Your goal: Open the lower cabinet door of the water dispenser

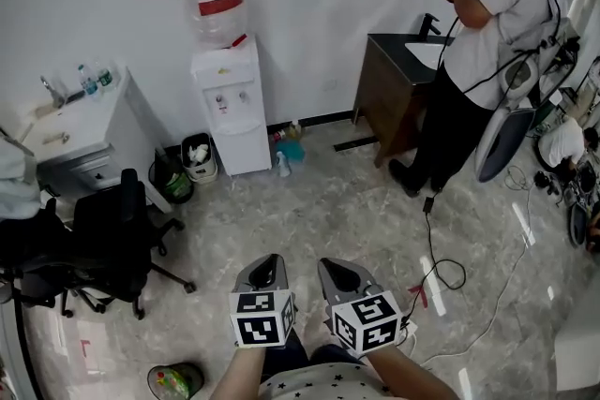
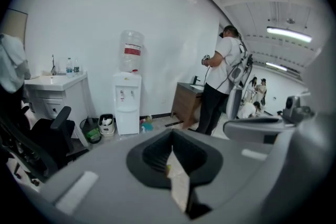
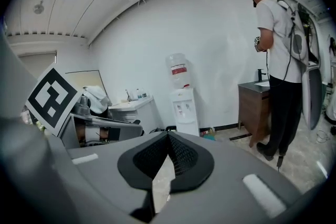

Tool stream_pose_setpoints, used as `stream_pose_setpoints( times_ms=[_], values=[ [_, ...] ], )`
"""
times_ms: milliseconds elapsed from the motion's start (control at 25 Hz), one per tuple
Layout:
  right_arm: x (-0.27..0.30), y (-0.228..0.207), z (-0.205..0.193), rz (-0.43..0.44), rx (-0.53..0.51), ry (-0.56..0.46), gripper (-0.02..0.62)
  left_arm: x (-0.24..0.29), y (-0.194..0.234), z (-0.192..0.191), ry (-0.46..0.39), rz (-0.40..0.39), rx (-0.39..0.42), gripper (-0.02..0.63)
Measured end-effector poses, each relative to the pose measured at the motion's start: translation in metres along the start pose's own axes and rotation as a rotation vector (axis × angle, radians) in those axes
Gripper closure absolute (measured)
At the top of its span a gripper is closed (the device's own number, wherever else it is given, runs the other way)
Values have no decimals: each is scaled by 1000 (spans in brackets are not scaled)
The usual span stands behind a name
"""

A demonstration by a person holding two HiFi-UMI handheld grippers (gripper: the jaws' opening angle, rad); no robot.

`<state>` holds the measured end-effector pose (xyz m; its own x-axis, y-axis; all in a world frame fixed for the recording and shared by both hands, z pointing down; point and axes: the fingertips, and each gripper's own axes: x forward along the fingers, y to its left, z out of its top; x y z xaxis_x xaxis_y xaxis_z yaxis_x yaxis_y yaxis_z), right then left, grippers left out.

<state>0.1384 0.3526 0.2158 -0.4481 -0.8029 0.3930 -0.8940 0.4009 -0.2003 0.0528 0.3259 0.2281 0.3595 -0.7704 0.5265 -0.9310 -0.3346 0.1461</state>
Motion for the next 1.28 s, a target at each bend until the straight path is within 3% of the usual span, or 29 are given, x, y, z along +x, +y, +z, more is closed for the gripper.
stream_pose_setpoints(
  times_ms=[520,720,1000,1280],
  values=[
    [222,-9,96,44,-18,75,601,139,161,111,27,56,-50,600],
    [300,-9,120,54,-18,107,601,182,212,134,72,63,-63,600],
    [397,-34,119,77,-7,193,601,258,262,138,121,95,-120,600],
    [543,-104,79,81,50,252,601,390,320,120,142,132,-159,600]
  ],
)
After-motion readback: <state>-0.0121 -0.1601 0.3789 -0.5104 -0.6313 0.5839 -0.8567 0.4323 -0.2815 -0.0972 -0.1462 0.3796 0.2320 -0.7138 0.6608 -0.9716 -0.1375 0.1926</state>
